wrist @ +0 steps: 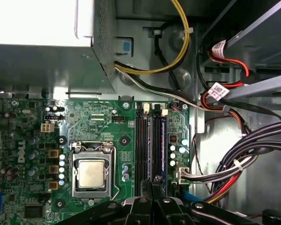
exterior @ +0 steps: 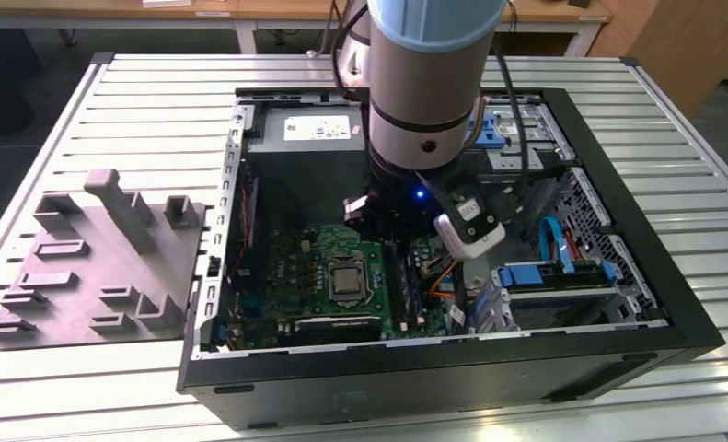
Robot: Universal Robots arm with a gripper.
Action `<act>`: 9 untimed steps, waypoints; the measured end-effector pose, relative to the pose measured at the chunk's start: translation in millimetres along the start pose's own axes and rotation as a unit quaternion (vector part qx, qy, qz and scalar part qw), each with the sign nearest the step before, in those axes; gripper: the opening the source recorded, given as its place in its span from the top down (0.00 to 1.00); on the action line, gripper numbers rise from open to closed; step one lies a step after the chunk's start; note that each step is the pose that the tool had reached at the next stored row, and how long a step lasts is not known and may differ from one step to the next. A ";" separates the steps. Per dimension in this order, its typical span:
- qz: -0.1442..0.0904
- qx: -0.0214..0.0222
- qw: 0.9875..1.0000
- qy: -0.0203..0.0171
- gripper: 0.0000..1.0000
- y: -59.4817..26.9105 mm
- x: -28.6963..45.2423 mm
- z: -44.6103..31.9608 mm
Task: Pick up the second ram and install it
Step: 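Insert the second ram into the second slot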
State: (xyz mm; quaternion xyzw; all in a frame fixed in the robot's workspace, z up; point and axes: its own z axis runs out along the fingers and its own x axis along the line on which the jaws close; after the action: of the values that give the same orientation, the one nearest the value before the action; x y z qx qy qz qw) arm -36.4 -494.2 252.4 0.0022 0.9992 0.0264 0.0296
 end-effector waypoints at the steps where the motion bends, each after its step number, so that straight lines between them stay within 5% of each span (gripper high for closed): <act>1: 0.000 0.000 1.000 0.000 0.88 -0.1 -0.1 1.3; 9: -0.001 0.000 1.000 0.000 0.88 -0.1 0.0 3.9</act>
State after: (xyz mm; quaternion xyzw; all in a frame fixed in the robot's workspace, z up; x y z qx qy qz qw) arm -36.2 -494.1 248.5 0.0014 0.9992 0.0267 0.0297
